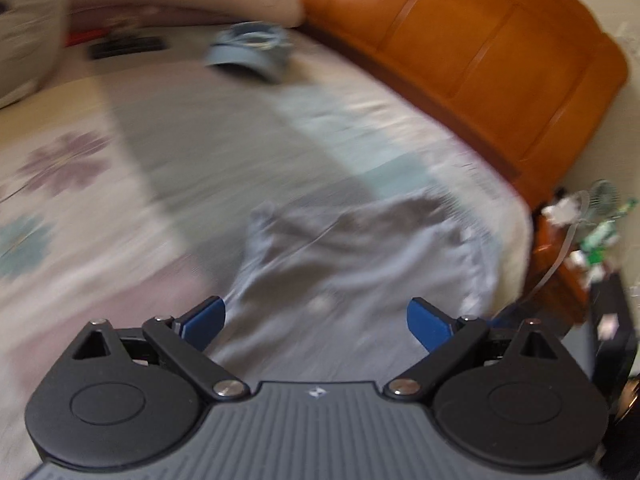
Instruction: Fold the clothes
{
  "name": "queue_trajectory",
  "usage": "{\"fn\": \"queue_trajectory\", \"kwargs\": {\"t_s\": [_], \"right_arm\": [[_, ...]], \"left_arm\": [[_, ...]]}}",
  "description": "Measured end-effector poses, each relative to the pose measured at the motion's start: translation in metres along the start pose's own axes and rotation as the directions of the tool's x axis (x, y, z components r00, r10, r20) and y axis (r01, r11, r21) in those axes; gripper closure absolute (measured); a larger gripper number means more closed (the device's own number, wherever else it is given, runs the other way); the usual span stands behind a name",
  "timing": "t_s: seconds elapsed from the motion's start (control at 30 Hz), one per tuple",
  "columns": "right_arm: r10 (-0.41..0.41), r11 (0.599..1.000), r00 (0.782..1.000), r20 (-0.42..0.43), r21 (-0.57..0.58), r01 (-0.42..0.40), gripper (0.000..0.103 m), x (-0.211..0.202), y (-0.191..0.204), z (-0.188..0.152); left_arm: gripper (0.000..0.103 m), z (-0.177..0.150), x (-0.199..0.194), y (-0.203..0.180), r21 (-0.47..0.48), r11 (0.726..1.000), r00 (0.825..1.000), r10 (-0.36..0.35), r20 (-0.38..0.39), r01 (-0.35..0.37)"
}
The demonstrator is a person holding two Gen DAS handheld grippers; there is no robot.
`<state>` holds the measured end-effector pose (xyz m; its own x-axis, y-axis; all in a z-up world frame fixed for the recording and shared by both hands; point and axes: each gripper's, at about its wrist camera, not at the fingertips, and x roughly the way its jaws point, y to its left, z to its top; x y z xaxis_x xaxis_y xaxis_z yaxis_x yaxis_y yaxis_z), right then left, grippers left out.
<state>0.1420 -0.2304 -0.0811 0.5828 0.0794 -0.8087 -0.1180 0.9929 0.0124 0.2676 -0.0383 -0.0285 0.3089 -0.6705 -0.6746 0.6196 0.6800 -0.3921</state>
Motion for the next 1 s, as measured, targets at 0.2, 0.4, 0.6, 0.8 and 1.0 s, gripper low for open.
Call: {"fn": "queue_trajectory", "kwargs": {"t_s": [0.2,0.4,0.6,0.8,1.0], "right_arm": [[-0.025,0.999,0.998,0.055,0.040,0.022,0.000,-0.006,-0.001,-0.011],[-0.028,0.998,0.990,0.136,0.064,0.020,0.000,-0.011,-0.004,-0.027],[-0.028,0.998,0.982,0.188,0.067,0.016,0.000,-0.012,-0.005,-0.034],[-0.022,0.998,0.981,0.193,0.059,0.011,0.000,-0.013,-0.006,-0.034],[-0.011,0.999,0.980,0.200,0.049,0.002,0.000,-0.014,-0.007,-0.037]], "left_arm": [[0.006,0.026,0.063,-0.010,-0.014,0.995,0.993,-0.103,-0.052,0.103],[0.006,0.020,0.080,0.008,-0.025,1.000,1.000,0.000,-0.027,-0.001],[0.006,0.034,0.074,-0.001,0.016,0.999,0.999,0.043,-0.011,-0.042],[0.005,0.037,0.097,-0.012,0.056,0.998,0.999,-0.009,-0.044,0.011],[0.007,0.046,0.097,-0.020,0.048,0.979,0.981,0.196,-0.002,-0.196]]}}
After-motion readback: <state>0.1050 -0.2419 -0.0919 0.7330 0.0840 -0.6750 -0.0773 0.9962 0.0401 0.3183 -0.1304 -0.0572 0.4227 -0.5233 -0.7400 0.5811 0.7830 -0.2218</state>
